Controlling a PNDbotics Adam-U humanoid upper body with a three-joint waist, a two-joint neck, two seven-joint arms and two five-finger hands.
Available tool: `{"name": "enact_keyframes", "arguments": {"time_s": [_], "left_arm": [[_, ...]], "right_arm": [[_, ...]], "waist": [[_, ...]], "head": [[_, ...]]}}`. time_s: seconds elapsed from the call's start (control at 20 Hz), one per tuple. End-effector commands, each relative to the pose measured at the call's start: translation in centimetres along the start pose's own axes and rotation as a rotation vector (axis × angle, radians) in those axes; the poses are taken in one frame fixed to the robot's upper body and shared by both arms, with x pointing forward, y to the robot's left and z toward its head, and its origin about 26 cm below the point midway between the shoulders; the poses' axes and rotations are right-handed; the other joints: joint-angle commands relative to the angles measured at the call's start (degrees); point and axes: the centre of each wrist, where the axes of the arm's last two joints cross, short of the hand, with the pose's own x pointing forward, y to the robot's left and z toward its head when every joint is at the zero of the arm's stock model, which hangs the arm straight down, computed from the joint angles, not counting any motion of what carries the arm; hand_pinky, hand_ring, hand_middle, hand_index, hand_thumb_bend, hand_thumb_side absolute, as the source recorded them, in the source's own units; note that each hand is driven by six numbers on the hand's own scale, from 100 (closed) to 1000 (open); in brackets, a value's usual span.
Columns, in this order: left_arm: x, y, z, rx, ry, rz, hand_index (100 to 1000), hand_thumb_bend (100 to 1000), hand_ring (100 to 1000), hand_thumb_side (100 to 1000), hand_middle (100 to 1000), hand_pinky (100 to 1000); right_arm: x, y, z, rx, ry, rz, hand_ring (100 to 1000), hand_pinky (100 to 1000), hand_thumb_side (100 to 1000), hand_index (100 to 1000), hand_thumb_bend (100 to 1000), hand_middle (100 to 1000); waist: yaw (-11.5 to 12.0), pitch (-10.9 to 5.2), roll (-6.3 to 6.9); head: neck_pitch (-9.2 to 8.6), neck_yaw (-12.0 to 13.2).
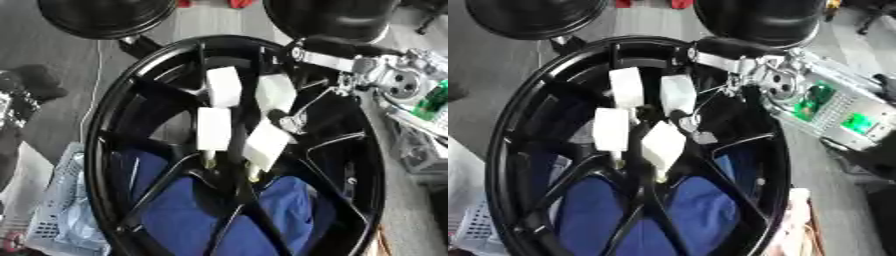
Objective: Pull the pin out of the wheel hub.
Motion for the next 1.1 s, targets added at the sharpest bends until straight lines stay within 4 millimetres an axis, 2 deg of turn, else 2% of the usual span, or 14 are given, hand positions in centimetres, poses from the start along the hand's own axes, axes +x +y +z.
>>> {"name": "enact_keyframes", "arguments": {"time_s": [0.05, 0.35, 0.6, 0.85, 1.1], "left_arm": [[0.7, 0.1, -0.2, -0.006, -0.021, -0.007, 769, 100, 692, 756, 641, 859], [0.7, 0.1, -0.2, -0.001, -0.021, -0.008, 768, 100, 693, 755, 642, 860], [0.7, 0.3, -0.1, 0.013, -0.023, -0.012, 769, 100, 694, 756, 643, 860], [0.7, 0.5, -0.1, 0.028, -0.025, -0.019, 769, 100, 695, 755, 643, 860], [0.7, 0.7, 0.0, 0.043, -0.022, -0.027, 769, 100, 695, 754, 643, 861]], "right_arm": [[0.1, -2.0, 0.8, -0.109, -0.004, 0.026, 553, 603, 100, 330, 100, 359], [-0.9, -4.4, 2.1, -0.213, 0.004, 0.063, 540, 589, 100, 306, 100, 345], [-4.2, -6.4, 4.9, -0.425, 0.146, 0.081, 526, 544, 100, 287, 100, 342], [-7.5, -7.1, 7.7, -0.685, 0.400, 0.073, 522, 514, 100, 287, 100, 351], [-10.5, -6.2, 10.0, -0.895, 0.756, 0.047, 515, 472, 100, 288, 100, 355]], "waist": [[-0.12, -0.94, 0.29], [-0.40, -0.93, 0.24], [-0.97, -0.64, 0.25], [-1.79, -0.33, 0.54], [-2.82, -0.21, 0.64]], "head": [[-0.46, -0.01], [-0.60, 0.48], [-0.79, 1.36], [-1.00, 2.46], [-1.18, 3.56]]}}
